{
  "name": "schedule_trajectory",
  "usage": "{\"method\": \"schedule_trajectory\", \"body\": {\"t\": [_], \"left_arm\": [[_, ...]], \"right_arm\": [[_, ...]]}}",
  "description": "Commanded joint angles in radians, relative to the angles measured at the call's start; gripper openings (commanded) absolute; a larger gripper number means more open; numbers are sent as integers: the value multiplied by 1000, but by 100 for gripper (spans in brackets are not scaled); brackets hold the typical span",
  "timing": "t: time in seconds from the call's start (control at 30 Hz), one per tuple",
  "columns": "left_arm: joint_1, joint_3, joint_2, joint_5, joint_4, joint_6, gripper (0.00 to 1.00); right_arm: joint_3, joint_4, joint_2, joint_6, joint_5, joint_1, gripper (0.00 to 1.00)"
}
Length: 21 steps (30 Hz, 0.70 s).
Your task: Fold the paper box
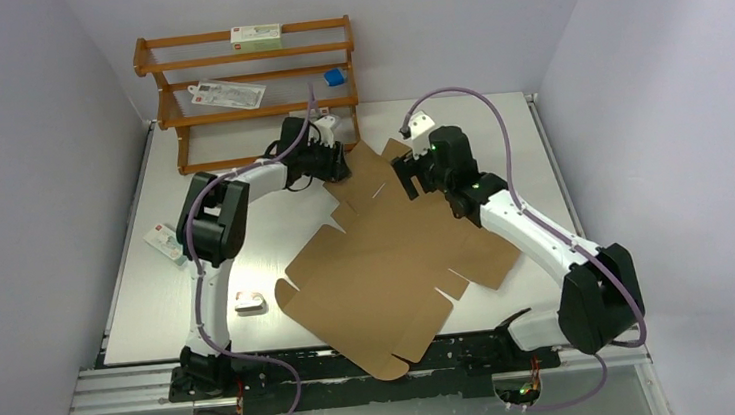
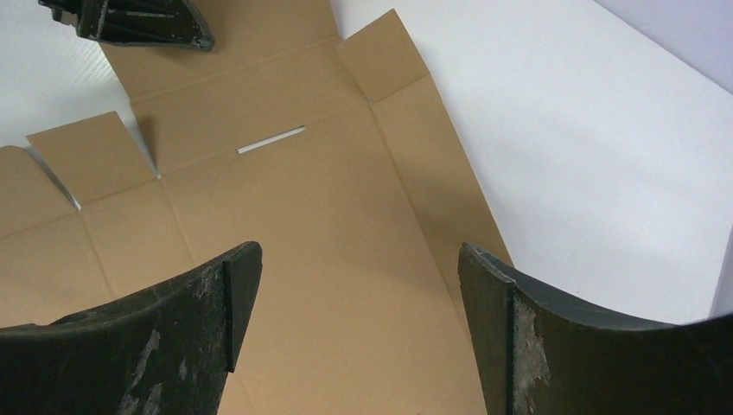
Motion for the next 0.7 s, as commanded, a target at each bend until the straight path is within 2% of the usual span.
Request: {"method": "schedule_trajectory", "body": {"t": [0.0,0.13,0.37,0.67], "left_arm": [[4,61,15,72,-25,3,42],[6,62,14,85,-34,10,25],[19,-92,-135,70,29,28,9],[27,-308,-323,28,118,41,5]], "right_arm": [[49,24,46,-18,16,-5,88],[76,9,75,-27,15,-4,87],[142,-14,139,-110,2,-17,89],[288,-92,268,-171,-181,-76,89]]}}
